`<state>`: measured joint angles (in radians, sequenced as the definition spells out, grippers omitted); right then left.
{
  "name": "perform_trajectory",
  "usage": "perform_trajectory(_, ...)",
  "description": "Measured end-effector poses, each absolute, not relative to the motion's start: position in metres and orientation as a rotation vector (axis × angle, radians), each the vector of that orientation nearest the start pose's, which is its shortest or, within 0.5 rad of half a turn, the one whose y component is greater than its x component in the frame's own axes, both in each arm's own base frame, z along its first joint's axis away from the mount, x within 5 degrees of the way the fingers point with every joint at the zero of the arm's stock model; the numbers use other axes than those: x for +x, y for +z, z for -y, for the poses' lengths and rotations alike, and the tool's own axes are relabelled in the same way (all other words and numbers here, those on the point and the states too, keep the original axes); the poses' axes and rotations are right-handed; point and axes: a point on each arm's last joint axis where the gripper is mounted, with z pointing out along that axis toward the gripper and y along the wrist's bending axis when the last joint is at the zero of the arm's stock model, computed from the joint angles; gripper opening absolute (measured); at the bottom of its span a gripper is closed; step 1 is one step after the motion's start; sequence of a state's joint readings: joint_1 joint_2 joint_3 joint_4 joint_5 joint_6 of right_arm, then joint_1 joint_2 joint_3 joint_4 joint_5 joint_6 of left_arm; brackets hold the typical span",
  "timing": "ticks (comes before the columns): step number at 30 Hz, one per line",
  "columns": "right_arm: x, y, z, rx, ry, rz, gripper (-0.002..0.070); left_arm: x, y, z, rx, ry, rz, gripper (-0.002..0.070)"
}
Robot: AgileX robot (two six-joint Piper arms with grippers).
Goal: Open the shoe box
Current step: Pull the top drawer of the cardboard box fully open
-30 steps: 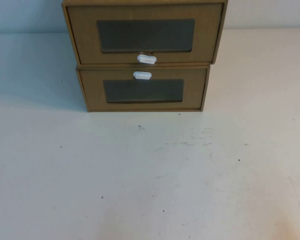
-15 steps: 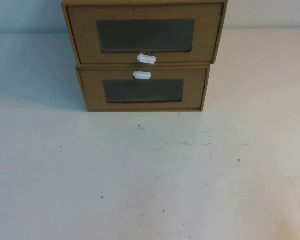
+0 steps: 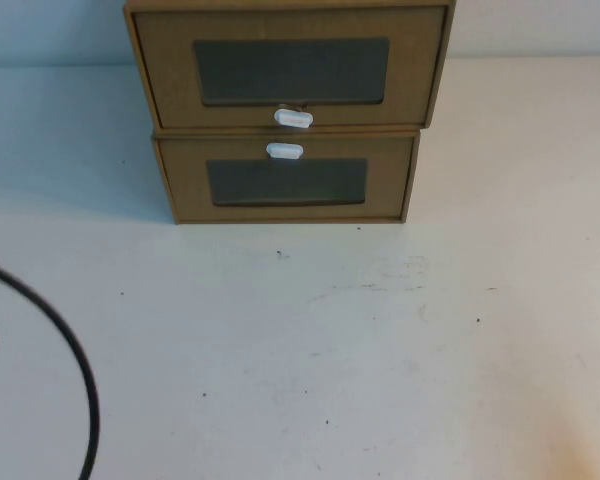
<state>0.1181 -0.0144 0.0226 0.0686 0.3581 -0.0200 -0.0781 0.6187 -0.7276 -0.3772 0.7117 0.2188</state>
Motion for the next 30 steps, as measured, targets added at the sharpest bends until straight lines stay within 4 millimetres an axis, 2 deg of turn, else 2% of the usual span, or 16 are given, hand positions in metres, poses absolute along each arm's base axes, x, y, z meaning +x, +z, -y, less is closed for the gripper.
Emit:
perform_trajectory(5,0.052,0.174,-0.008,-0.085,0.135,-1.849,-0.0013,0.155,0.388,0.039,0.312,-0.327,-2.108,-0.0005)
perform_trajectory(12,0.052,0.174,-0.008,-0.085,0.135,-1.849,-0.0013,0.226,0.451,0.052,0.434,-0.375,-2.041,-0.0005)
perform_trajectory(16,0.052,0.174,-0.008,-0.085,0.135,-1.849,-0.0014,0.275,0.472,0.061,0.490,-0.438,-2.023,-0.0005)
perform_trajectory(23,0.052,0.174,-0.008,-0.085,0.135,-1.849,-0.0013,0.341,0.492,0.086,0.608,-0.507,-1.975,-0.0005)
perform_trajectory(30,0.052,0.174,-0.008,-0.085,0.135,-1.849,-0.0014,0.391,0.481,0.107,0.681,-0.600,-1.982,-0.0005)
